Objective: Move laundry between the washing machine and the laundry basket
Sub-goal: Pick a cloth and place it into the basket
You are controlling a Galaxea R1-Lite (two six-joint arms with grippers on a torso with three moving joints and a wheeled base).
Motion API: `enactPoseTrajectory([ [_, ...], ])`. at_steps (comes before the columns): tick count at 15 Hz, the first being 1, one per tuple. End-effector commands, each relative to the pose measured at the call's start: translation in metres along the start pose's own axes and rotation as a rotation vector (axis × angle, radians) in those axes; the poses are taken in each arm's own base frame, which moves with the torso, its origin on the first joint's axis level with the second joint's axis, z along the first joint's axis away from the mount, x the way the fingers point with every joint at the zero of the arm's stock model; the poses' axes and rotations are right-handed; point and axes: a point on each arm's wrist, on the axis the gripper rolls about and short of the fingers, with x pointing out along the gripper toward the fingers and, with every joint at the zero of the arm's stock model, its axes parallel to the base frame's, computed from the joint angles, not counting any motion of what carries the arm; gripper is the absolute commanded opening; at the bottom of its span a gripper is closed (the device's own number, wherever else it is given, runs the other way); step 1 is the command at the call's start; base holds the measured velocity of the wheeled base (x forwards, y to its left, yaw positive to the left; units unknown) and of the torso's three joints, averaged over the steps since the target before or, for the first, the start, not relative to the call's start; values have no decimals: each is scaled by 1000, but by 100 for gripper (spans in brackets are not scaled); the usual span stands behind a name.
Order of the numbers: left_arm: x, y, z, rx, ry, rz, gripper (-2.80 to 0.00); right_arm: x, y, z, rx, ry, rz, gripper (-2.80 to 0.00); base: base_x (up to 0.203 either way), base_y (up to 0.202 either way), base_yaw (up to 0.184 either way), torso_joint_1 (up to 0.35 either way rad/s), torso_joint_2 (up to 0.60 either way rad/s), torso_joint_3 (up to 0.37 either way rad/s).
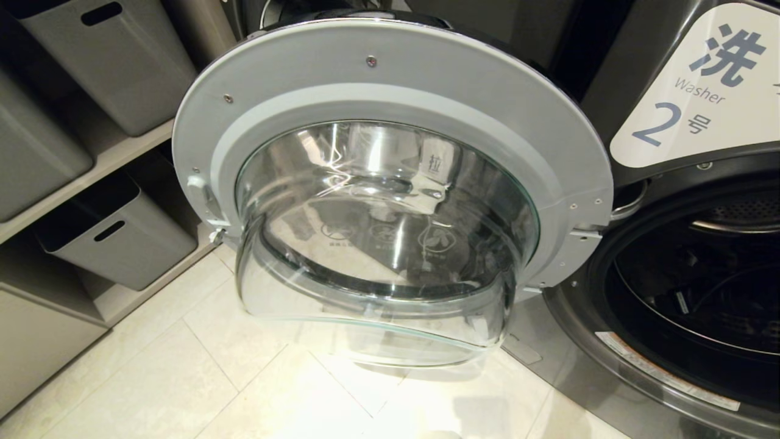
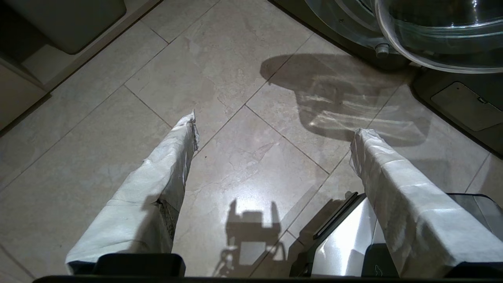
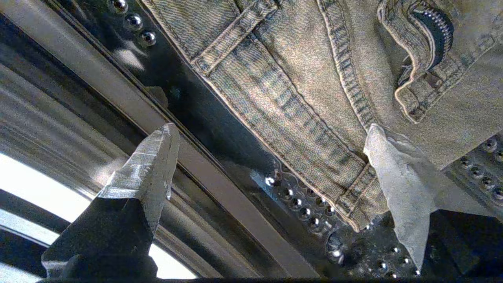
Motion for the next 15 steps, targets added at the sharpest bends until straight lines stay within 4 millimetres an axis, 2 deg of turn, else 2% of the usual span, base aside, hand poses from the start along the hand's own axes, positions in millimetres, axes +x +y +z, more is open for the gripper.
enactPoseTrajectory([
  [1,0,0,0,-1,0,0,0,6,5,-4,-1,13,22,0,0,0,0,0,0,0],
  [9,0,0,0,-1,-1,0,0,7,5,-2,-8,0,16,0,0,0,0,0,0,0],
  [15,0,0,0,-1,0,0,0,24,8,-15,-8,-3,35,0,0,0,0,0,0,0],
])
